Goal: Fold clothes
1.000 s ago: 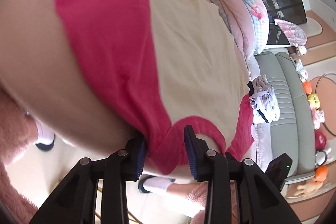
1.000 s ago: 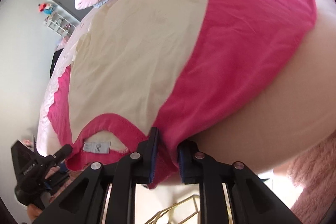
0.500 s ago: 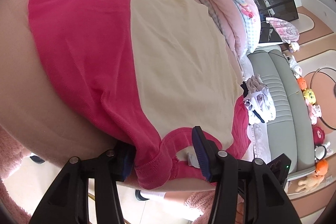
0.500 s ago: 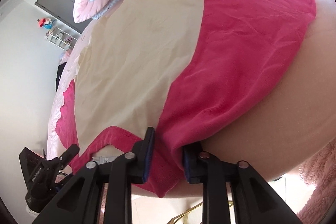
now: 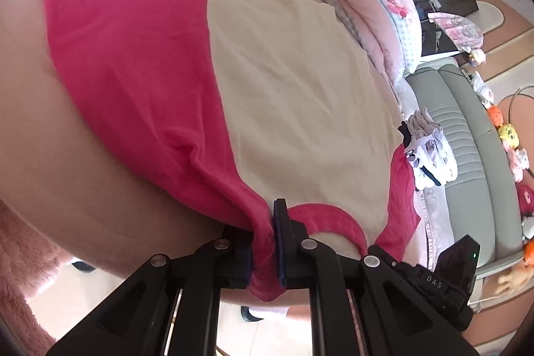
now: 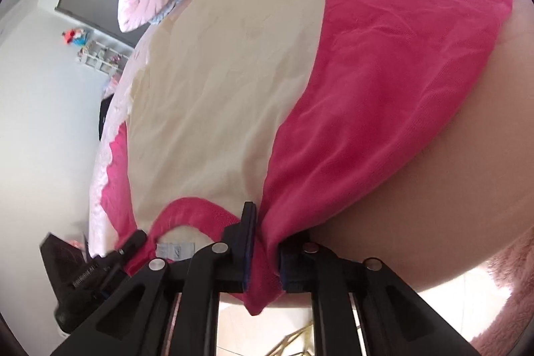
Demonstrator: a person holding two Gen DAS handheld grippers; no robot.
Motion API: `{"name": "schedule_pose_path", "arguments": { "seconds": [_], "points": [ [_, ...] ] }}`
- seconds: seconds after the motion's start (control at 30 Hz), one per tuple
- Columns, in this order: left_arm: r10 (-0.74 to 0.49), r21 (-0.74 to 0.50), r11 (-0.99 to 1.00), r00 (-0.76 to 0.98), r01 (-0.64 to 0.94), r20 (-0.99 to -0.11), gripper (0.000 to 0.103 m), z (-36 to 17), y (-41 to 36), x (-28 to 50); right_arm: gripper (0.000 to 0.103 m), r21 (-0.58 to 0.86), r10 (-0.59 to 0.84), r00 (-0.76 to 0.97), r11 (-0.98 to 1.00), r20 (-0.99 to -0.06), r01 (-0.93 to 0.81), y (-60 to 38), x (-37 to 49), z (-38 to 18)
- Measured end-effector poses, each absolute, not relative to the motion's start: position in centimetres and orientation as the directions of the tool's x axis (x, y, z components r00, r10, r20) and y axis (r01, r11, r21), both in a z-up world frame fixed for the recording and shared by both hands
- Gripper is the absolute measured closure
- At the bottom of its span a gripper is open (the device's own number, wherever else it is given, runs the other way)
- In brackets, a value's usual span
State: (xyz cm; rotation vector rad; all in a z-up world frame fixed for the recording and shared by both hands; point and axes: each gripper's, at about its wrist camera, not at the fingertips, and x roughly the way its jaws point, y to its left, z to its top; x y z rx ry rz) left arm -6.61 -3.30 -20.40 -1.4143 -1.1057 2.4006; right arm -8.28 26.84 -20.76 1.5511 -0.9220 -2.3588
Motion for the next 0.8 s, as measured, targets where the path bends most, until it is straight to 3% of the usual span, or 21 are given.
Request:
{"name": "schedule_pose_path", "arguments": {
  "seconds": [0.13,0.33,0.43,0.57,0.67,0.8],
  "points": [
    [0.454,-0.664,-0.720,-0.586,0.202,-0.671,0.096,-18.3,-3.6,-5.8,0.100,0.608,-0.472,-0.438,-0.754,-0.765,-0.249,27.0,-7.8,-19.9],
    [0.400,-0.616,-0.768,-0.618,0.177,-0.677,0.097,-15.2,-3.9,-5.3,0.100,0.626,-0.493,-0.482,-0.763,-0.724,-0.160,25.2,-8.2,-16.9],
    [0.419,-0.612,-0.769,-0.577,0.186,-0.702,0.097,-16.4,-4.3,-5.3,0.101,0.600,-0.490,-0.466,-0.792,-0.737,-0.116,23.6,-8.6,-16.7],
    [0.459,-0.617,-0.742,-0.472,0.263,-0.752,0.096,-20.4,-4.0,-5.5,0.101,0.482,-0.400,-0.382,-0.864,-0.833,-0.148,22.9,-8.6,-19.8],
    [0.458,-0.606,-0.748,-0.451,0.270,-0.766,0.095,-21.1,-3.7,-5.2,0.103,0.532,-0.439,-0.373,-0.824,-0.817,-0.195,24.3,-8.0,-21.2],
    [0.489,-0.618,-0.721,-0.403,0.312,-0.774,0.092,-21.1,-4.2,-4.9,0.103,0.463,-0.401,-0.339,-0.877,-0.851,-0.126,23.0,-7.6,-19.7]
  ]
}}
